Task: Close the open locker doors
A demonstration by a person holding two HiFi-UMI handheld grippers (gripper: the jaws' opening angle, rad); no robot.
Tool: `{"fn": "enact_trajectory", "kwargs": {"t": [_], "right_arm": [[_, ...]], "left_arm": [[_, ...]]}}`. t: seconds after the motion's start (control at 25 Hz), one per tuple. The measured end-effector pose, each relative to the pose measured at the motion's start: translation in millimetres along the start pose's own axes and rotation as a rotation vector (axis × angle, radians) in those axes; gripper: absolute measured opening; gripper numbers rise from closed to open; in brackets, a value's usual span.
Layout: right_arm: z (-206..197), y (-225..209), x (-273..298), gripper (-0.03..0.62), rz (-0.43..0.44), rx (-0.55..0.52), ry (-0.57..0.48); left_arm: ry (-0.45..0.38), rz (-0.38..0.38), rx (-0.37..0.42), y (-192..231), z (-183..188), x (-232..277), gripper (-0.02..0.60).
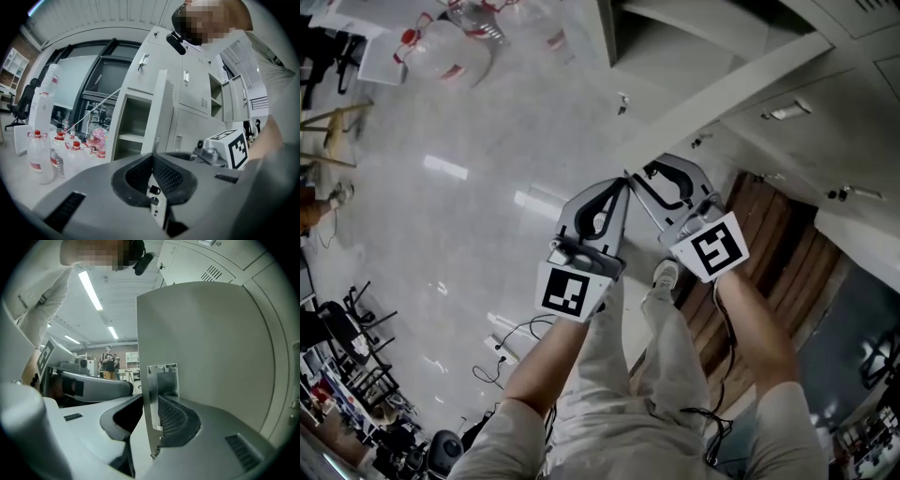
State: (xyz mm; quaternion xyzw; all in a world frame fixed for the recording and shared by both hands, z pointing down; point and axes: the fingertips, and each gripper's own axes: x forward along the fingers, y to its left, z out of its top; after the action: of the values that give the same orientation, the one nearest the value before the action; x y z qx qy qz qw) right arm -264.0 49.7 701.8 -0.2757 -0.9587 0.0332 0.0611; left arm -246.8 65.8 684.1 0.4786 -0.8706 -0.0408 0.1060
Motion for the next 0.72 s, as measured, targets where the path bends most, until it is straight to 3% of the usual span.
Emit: {"fn": "enact_trajectory", "kwargs": {"t": [0.4,0.72], "right_arm": [[7,-28,44,0.102,-0.092,0.038,-0.003],[15,-57,77,0.064,-0.181,0.001,-0.003]], "left_arm": [[-0.018,-0.007,-0.016,49,12,20,0.002],[-0.051,-0.038,-0.03,87,31,47,0.002]]}}
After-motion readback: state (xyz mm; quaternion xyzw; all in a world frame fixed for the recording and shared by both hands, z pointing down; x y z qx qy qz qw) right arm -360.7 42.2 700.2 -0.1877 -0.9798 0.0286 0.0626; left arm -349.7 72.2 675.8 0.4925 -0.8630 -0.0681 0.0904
